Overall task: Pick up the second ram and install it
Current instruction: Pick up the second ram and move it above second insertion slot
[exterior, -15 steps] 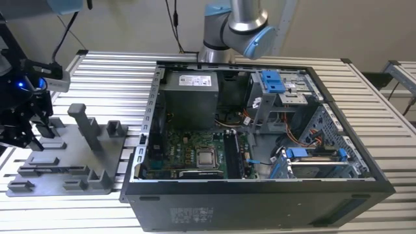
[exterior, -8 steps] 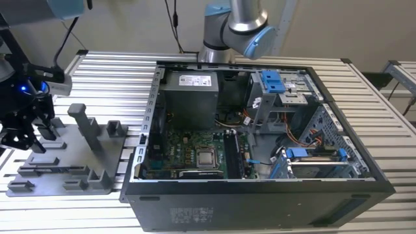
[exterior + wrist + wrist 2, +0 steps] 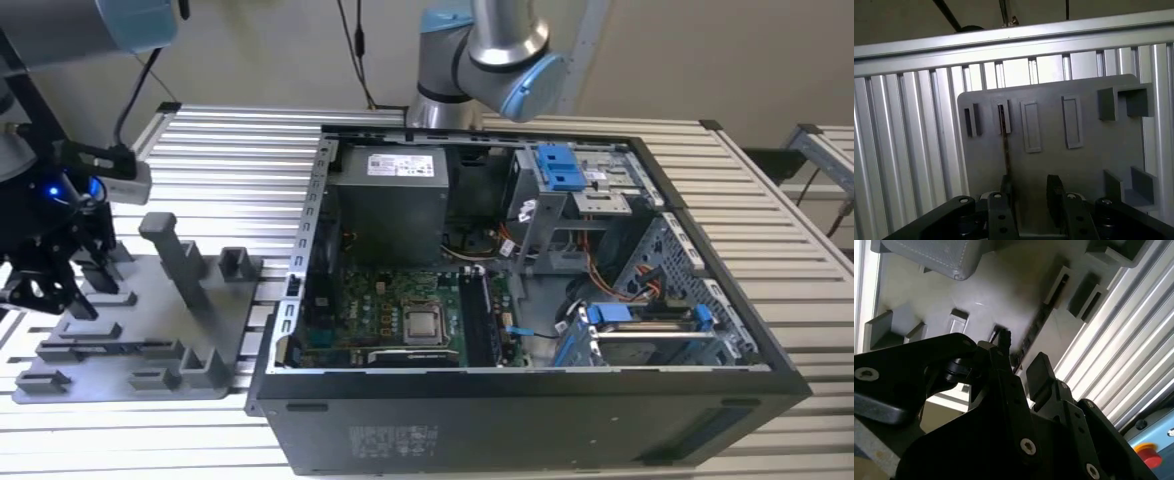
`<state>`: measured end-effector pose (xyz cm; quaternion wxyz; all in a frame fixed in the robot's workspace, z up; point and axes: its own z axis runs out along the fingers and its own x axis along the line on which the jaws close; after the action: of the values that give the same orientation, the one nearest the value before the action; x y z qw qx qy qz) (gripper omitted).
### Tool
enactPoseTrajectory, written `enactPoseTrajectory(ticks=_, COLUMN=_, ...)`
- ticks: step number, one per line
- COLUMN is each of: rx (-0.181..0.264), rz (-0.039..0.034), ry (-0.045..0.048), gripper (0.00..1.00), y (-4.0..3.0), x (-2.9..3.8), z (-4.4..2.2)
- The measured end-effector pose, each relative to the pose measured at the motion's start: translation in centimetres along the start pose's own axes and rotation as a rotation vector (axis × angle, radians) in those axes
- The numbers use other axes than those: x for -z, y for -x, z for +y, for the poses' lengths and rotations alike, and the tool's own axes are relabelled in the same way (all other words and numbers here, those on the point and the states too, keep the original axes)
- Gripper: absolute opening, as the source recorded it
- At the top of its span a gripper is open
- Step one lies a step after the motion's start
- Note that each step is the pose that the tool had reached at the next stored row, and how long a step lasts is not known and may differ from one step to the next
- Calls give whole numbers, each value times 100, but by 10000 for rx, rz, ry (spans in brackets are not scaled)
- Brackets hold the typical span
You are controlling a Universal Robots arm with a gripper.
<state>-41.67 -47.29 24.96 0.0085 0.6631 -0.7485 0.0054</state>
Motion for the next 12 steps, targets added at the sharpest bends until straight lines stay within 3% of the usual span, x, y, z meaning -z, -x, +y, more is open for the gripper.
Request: enactPoseTrajectory(ticks=12, rx=1, rz=0, ry=0, gripper=42, y=-67, x=-115, z=16)
